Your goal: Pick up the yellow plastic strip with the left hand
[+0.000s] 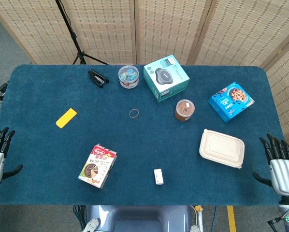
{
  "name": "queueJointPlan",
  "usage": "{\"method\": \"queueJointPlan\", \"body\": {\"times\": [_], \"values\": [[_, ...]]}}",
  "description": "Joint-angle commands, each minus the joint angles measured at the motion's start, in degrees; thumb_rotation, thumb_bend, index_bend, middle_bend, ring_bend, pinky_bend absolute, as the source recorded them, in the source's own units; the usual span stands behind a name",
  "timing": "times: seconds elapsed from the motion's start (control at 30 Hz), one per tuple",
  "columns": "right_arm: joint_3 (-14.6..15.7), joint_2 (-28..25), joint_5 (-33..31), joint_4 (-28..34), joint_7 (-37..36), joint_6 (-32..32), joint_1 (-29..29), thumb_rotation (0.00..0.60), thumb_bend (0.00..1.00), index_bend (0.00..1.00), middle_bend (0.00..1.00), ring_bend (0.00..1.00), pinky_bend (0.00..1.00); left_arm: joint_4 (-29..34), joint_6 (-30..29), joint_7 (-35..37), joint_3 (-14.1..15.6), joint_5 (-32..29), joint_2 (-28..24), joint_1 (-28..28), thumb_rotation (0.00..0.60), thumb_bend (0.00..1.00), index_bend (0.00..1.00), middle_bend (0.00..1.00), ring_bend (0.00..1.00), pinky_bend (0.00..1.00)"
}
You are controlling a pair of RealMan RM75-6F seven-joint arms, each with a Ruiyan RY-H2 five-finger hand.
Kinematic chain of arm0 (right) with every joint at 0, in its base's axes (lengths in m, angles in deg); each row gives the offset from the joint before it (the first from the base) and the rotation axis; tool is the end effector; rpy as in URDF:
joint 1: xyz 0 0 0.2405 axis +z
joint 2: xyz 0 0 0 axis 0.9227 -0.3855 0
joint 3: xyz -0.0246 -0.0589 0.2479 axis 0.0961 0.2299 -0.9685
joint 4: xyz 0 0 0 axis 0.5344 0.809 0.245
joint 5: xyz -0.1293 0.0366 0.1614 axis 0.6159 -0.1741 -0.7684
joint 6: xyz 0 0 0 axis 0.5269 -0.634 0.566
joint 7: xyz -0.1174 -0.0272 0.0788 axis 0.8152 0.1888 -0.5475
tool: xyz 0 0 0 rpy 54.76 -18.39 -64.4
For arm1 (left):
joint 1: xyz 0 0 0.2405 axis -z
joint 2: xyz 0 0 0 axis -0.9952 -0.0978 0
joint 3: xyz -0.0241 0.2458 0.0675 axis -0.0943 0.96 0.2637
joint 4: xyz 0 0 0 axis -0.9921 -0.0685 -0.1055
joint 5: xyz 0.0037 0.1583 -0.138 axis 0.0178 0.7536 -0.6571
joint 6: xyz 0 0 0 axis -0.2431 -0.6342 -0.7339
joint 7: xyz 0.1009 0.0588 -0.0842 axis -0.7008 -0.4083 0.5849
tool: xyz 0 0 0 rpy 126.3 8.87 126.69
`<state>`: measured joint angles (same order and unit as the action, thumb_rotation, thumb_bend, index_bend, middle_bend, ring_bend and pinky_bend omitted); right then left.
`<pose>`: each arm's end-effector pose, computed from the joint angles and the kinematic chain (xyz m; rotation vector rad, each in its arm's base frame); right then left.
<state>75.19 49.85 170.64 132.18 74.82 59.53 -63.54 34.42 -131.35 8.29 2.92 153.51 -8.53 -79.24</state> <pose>-0.3117 -0.1807 0.1662 1.3725 -0.8034 0.8551 -0.3122 0.1845 0.1542 -1.3810 -0.8237 -0.8499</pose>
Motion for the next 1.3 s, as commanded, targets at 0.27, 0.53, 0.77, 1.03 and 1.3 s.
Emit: {"method": "queueJointPlan", "body": {"times": [0.27,0.53,0.77,1.03,1.3], "values": [[0.09,-0.11,0.0,0.45,-0.43,-0.42,0.13,0.6,0.0,0.0,0.0,0.0,0.0,-2.32,2.2,1.8,-0.48,-0.35,0.82,1.49,0.6,0.0,0.0,0.0,0.0,0.0],[0.19,0.1,-1.06,-0.4,-1.34,-2.5,0.74,0.6,0.0,0.0,0.0,0.0,0.0,-17.31,11.06,13.07,-3.25,-0.71,8.09,9.16,0.6,0.0,0.0,0.0,0.0,0.0],[0.04,0.36,-2.31,-0.81,-2.17,-4.72,1.6,0.6,0.0,0.0,0.0,0.0,0.0,-30.02,16.91,18.45,-3.8,0.12,15.04,15.15,0.6,0.0,0.0,0.0,0.0,0.0],[0.03,0.56,-3.66,-1.75,-3.12,-6.54,2.1,0.6,0.0,0.0,0.0,0.0,0.0,-36.02,25.79,19.16,-4.41,-2.14,18.28,20.9,0.6,0.0,0.0,0.0,0.0,0.0],[-0.23,0.44,-4.76,-2.46,-4.49,-7.5,2.35,0.6,0.0,0.0,0.0,0.0,0.0,-41.33,31.68,18.39,-5.31,-5.28,20.99,24.37,0.6,0.01,0.0,0.0,0.0,0.0]]}}
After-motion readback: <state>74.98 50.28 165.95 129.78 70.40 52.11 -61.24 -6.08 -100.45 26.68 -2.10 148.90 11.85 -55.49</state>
